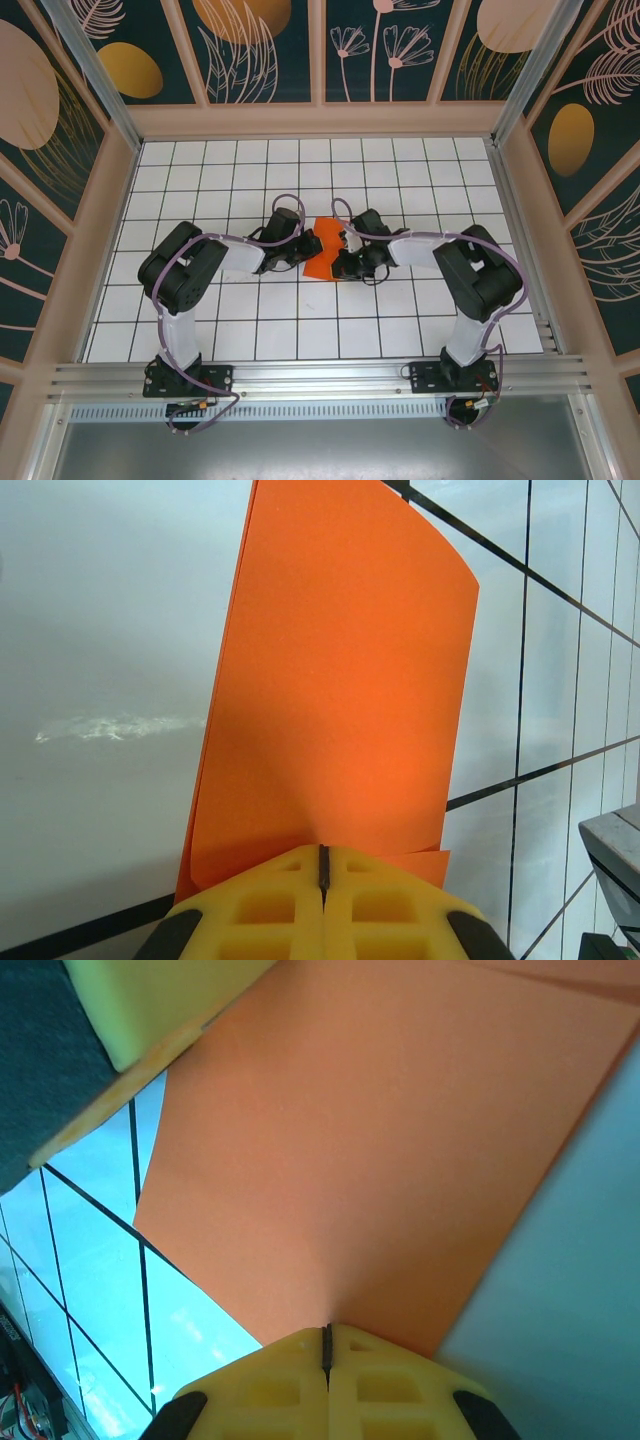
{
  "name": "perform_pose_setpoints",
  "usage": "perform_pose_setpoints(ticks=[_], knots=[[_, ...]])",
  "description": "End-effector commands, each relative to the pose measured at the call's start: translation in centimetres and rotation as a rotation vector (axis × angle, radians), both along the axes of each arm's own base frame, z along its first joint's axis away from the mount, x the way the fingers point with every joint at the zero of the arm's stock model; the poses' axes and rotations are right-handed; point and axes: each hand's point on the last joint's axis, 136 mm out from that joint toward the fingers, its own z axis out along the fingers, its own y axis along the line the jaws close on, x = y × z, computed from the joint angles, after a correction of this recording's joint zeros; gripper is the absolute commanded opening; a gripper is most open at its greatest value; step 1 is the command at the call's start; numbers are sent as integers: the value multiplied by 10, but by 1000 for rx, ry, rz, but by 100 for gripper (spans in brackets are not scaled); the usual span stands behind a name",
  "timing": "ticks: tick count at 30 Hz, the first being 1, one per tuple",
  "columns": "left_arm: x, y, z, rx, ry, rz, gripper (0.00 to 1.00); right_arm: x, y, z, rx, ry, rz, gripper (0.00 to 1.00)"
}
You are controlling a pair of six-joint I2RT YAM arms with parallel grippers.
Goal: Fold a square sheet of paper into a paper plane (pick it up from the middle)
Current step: Fold the triangle a second time at the center of the table.
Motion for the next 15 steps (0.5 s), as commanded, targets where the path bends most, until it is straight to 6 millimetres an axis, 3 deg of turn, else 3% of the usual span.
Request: perform_pose_setpoints(ticks=[1,8,15], knots=[[-47,41,-70,202,225,29,1,-32,-16,-10,-54,119,-12,5],[-47,40,-70,195,222,26,1,-37,-22,-9,-67,124,-38,5],[-46,37,-66,186,213,19,1,5,1,41,33,-45,-62,6]])
